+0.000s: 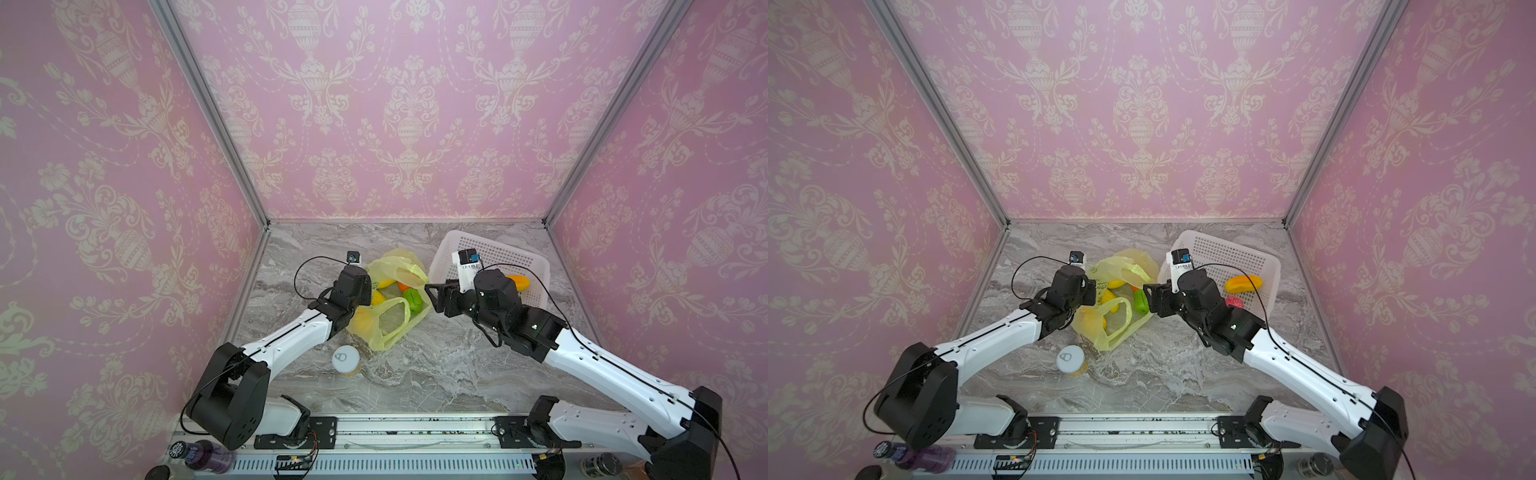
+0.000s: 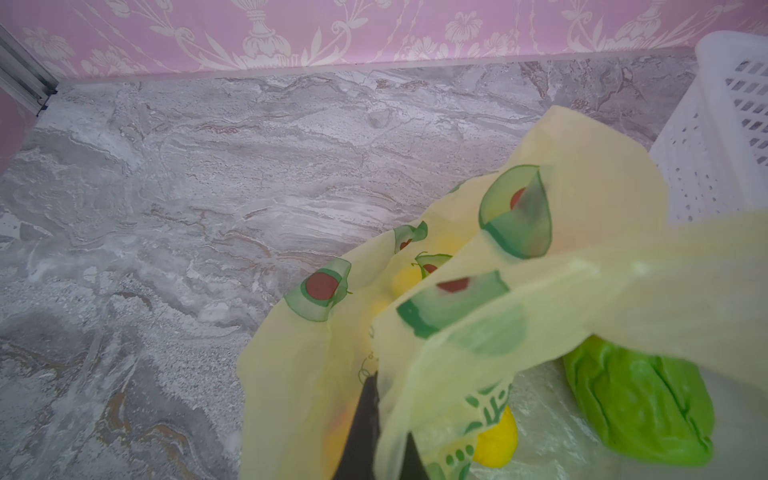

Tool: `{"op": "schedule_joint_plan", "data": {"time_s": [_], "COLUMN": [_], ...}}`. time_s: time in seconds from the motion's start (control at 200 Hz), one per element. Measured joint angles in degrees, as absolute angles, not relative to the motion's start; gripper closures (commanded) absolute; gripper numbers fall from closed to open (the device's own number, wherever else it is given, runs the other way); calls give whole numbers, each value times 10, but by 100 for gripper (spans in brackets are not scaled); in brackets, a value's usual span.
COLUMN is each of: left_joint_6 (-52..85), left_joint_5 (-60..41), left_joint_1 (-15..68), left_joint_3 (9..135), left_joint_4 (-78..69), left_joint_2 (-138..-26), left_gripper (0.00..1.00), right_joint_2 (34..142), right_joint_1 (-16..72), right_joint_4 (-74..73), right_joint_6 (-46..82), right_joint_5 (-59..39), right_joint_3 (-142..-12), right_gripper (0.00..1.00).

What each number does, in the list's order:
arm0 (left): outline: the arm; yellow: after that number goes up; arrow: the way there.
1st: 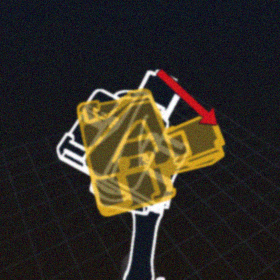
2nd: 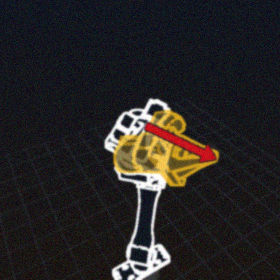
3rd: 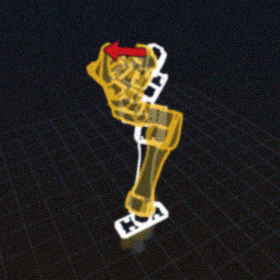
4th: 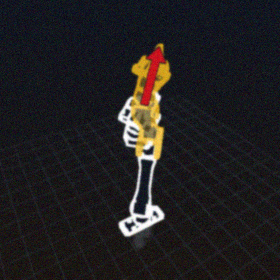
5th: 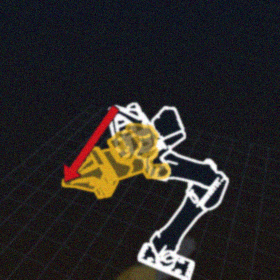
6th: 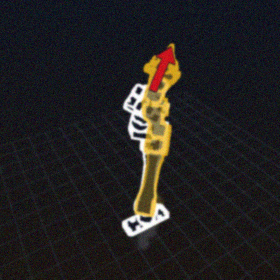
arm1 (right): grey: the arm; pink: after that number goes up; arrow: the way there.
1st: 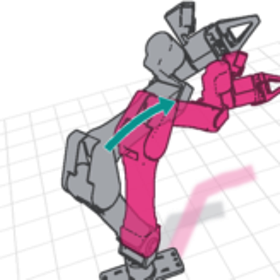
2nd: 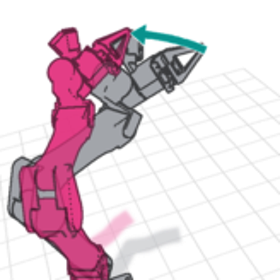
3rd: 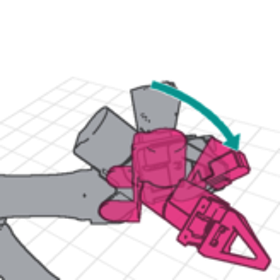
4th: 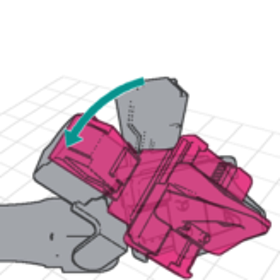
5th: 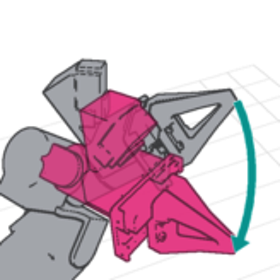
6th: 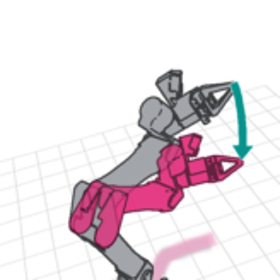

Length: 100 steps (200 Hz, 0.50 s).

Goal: Untie the knot of the plastic bag and take out the fruit

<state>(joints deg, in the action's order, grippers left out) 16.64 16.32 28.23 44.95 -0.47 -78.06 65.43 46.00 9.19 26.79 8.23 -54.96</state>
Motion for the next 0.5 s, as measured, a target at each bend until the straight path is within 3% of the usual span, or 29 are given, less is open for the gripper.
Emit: {"op": "schedule_joint_plan", "data": {"time_s": [0.19,0.5], "left_joint_6": [180,205], "left_joint_5": [169,157], "left_joint_1": [282,282], "left_joint_3": [437,436], "left_joint_4": [-5,6], "left_joint_2": [-749,-737], "left_gripper": [100,100], "right_joint_2": [754,832], "right_joint_1": [472,501], "right_joint_4": [8,-90], "right_joint_6": [236,202], "right_joint_5": [73,55], "right_joint_3": [-581,-616], "right_gripper": [51,52]}}
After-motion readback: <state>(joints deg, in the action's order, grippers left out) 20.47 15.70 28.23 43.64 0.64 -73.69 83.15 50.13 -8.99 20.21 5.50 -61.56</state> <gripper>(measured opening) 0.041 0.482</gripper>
